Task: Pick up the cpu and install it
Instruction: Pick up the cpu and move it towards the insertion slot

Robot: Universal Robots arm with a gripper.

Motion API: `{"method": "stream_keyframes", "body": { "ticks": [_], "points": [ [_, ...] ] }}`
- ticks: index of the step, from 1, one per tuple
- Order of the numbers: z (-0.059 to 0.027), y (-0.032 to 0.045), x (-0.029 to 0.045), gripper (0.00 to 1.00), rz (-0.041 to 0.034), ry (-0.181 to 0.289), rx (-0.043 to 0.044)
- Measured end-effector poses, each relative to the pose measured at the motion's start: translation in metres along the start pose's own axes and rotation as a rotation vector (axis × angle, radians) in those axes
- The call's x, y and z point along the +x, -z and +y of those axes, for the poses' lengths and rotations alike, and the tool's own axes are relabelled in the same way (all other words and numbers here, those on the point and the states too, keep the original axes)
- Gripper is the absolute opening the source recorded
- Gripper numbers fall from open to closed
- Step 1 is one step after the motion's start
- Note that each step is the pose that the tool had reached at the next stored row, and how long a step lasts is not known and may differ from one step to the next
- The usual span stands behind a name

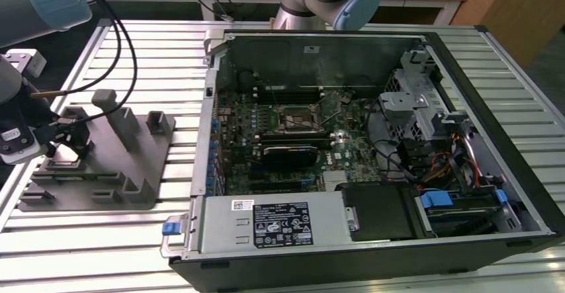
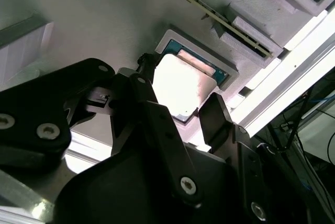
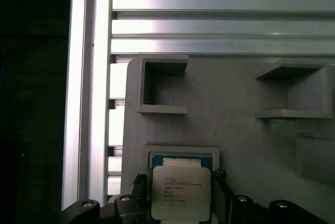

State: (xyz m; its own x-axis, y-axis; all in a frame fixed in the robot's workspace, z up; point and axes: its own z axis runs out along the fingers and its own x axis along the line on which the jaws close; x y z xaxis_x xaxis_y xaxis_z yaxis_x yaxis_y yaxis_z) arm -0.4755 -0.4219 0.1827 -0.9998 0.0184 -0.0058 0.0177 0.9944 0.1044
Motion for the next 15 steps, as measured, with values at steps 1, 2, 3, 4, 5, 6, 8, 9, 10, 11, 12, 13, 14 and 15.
{"method": "stream_keyframes", "body": {
  "ticks": [1,2,3,4,5,6,8,9,10,11,12,13,14,15],
  "points": [
    [0.0000,-0.0001,0.0000,0.61,-0.0001,0.000,0.0000],
    [0.0000,-0.0001,0.0000,0.61,-0.0001,0.000,0.0000],
    [0.0000,-0.0001,0.0000,0.61,-0.0001,0.000,0.0000],
    [0.0000,-0.0001,0.0000,0.59,0.0000,0.000,0.0000],
    [0.0000,0.0000,0.0000,0.54,0.0001,0.000,0.0000],
    [0.0000,-0.0001,0.0000,0.54,0.0000,0.000,0.0000],
    [0.0000,-0.0001,0.0000,0.54,-0.0001,0.000,-0.0001],
    [0.0000,-0.0001,0.0000,0.54,0.0000,0.000,0.0000],
    [0.0000,-0.0001,0.0000,0.54,-0.0001,0.000,-0.0001],
    [0.0000,-0.0001,0.0000,0.54,-0.0001,0.000,0.0000],
    [0.0000,-0.0002,0.0000,0.54,-0.0001,0.000,-0.0001],
    [0.0000,-0.0001,0.0000,0.54,0.0000,0.000,0.0000],
    [0.0000,0.0004,0.0000,0.54,-0.0002,0.000,-0.0003],
    [0.0002,0.0015,0.0000,0.54,-0.0004,0.000,-0.0012]
  ]
}}
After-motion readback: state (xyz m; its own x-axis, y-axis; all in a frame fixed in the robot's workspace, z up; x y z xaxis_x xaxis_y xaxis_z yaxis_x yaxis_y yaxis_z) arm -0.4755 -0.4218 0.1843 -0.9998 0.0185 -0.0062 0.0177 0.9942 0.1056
